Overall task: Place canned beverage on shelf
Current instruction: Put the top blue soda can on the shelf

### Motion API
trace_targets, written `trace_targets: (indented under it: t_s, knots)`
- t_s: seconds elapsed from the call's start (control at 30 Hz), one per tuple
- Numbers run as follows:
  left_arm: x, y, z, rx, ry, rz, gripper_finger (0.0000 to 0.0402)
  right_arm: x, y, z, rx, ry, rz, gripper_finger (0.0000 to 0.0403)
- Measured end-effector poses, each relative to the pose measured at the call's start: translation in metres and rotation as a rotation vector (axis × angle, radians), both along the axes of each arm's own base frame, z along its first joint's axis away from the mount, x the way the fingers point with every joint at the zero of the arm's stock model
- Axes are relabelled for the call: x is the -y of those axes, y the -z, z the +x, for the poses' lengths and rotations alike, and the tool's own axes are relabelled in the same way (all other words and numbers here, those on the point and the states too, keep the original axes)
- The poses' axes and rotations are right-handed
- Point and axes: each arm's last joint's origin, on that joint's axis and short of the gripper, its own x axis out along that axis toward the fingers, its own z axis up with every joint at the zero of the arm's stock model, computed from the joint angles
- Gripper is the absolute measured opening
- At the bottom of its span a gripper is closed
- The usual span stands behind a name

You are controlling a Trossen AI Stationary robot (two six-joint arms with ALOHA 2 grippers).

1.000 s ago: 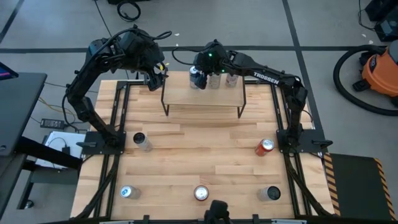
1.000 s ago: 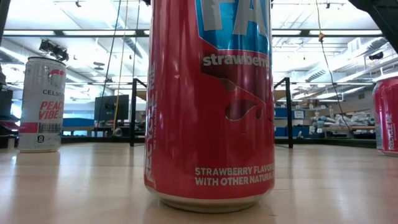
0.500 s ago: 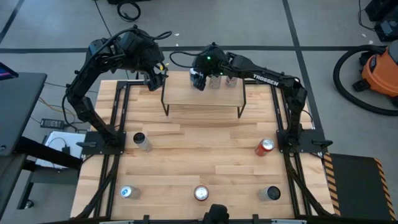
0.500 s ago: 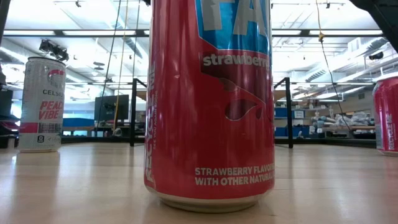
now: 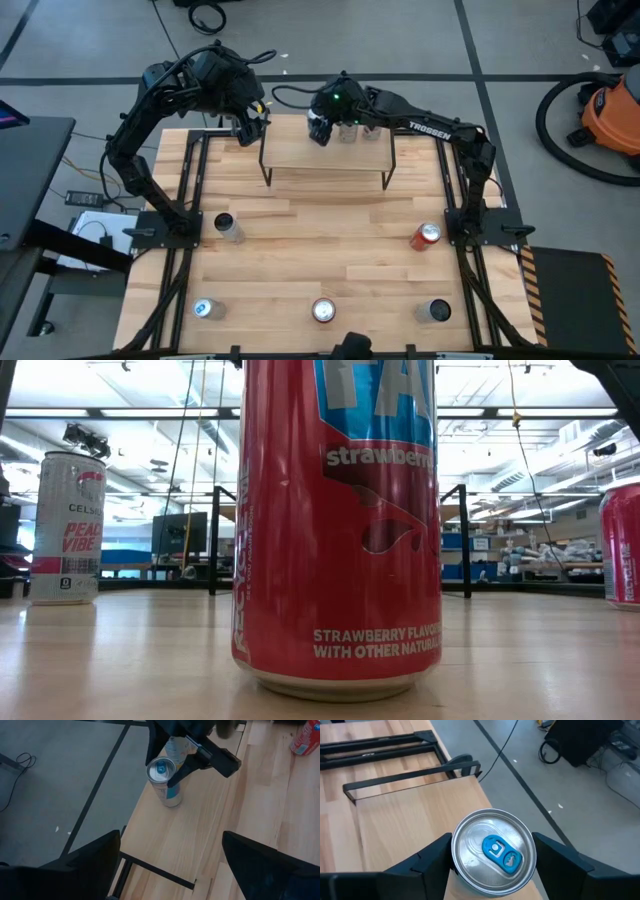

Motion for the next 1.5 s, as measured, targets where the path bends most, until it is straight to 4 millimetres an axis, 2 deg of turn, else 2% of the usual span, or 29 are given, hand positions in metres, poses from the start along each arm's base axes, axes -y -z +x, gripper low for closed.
trace_targets:
  t_s: [1.3,1.5]
  knots:
    - [0.0002,-0.0003,-0.0003,0.001,-0.001,0.000,0.0353,0.0003,0.0004,-0.0019,-0.005,0.038,0.018,0.0277]
    - [0.0002,-0.0003,-0.0003,0.001,-0.001,0.000,0.0353,0.0004,-0.0003,-0.0021,-0.014,0.023,-0.001,0.0297]
